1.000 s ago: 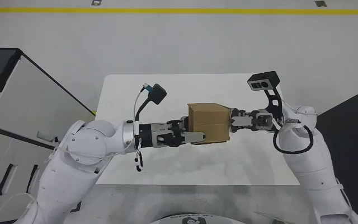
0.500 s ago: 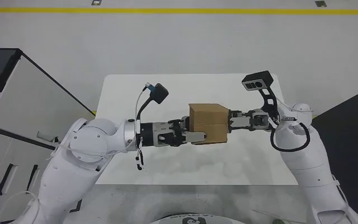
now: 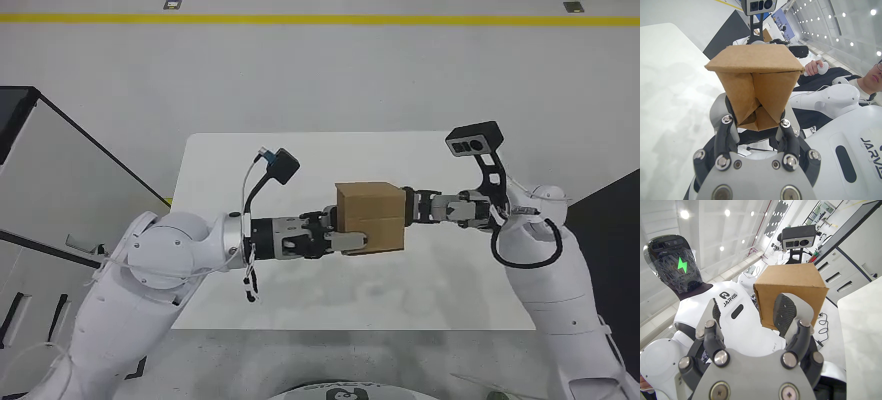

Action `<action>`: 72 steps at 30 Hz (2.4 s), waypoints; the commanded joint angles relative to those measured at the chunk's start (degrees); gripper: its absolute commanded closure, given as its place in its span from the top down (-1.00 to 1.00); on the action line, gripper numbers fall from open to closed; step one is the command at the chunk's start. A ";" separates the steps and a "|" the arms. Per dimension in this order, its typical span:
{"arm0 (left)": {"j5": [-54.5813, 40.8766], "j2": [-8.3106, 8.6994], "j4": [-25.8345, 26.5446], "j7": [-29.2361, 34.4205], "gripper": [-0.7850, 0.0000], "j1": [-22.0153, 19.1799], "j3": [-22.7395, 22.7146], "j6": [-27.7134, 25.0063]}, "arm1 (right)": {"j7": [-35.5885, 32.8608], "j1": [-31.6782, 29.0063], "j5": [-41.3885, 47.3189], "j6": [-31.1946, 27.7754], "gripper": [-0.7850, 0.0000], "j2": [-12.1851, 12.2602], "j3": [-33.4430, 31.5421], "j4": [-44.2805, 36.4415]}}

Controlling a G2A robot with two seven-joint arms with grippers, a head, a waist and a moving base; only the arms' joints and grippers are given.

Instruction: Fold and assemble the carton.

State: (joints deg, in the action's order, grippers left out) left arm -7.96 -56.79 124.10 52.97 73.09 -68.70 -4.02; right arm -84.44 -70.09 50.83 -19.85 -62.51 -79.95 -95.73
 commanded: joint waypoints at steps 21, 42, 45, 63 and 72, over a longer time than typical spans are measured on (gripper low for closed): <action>-5.03 -0.10 -2.19 0.27 -1.00 -1.42 -0.98 0.36 | 6.53 -2.56 -8.07 -6.53 1.00 0.65 -4.52 0.89; -26.79 -1.26 -6.39 -1.11 -1.00 -1.19 -0.33 -0.02 | 23.45 -5.41 -29.96 -23.46 1.00 3.68 -4.26 -10.45; -26.79 -1.26 -6.39 -1.11 -1.00 -1.19 -0.33 -0.02 | 23.45 -5.41 -29.96 -23.46 1.00 3.68 -4.26 -10.45; -42.40 -2.51 -6.68 -1.64 -1.00 -0.31 1.41 1.42 | 39.11 -4.26 -44.72 -38.15 1.00 5.29 0.06 -11.69; -43.57 -2.82 -6.94 -2.56 -1.00 -0.49 2.40 2.02 | 41.59 -3.71 -46.19 -38.15 1.00 4.97 0.33 -11.93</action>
State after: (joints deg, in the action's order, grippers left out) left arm -51.53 -59.61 117.16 50.41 72.60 -66.30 -1.99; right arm -42.84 -73.80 4.64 -58.00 -57.55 -79.61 -107.66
